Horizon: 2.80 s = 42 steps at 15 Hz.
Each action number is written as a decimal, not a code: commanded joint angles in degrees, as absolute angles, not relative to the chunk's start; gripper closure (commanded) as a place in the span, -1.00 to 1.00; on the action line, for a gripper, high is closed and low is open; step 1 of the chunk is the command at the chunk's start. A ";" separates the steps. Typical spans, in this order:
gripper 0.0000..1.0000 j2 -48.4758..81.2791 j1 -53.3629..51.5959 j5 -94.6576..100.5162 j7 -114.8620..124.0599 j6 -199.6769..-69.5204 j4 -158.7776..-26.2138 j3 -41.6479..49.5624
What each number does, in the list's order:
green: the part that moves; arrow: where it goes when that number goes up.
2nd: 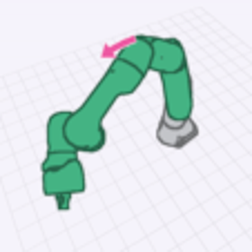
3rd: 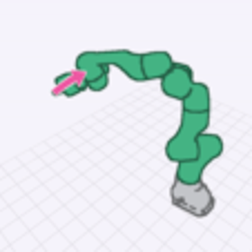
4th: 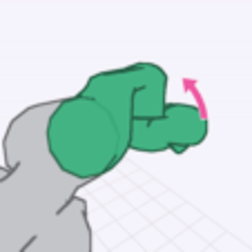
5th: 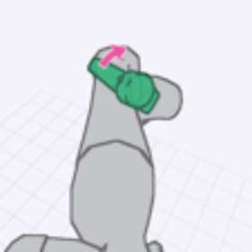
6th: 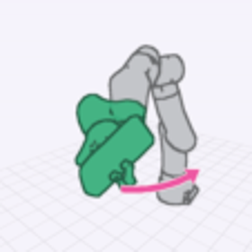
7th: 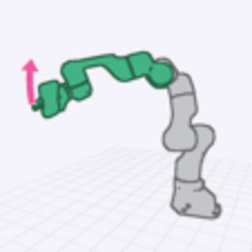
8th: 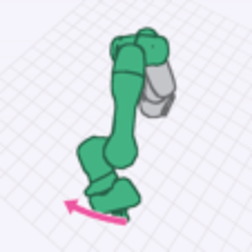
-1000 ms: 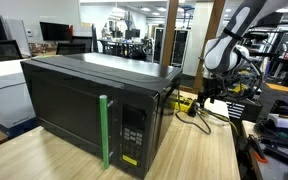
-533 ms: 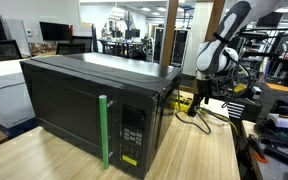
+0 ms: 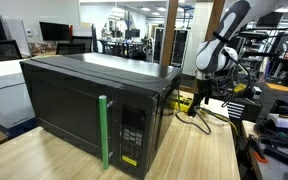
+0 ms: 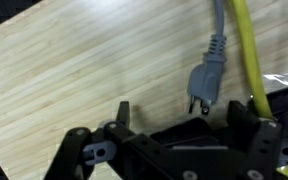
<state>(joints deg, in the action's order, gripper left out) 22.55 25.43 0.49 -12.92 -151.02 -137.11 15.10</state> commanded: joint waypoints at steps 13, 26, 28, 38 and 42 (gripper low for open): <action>-1.00 11.57 19.02 1.56 -4.13 -145.72 -150.96 17.06; 0.91 10.23 19.58 -0.53 -0.83 -153.09 -151.04 19.70; 1.00 10.40 19.43 -0.73 -0.74 -153.57 -150.94 19.50; -0.38 13.52 19.32 0.70 -0.04 -156.98 -150.12 20.36; -0.93 15.48 19.87 0.45 -0.54 -159.69 -149.25 20.88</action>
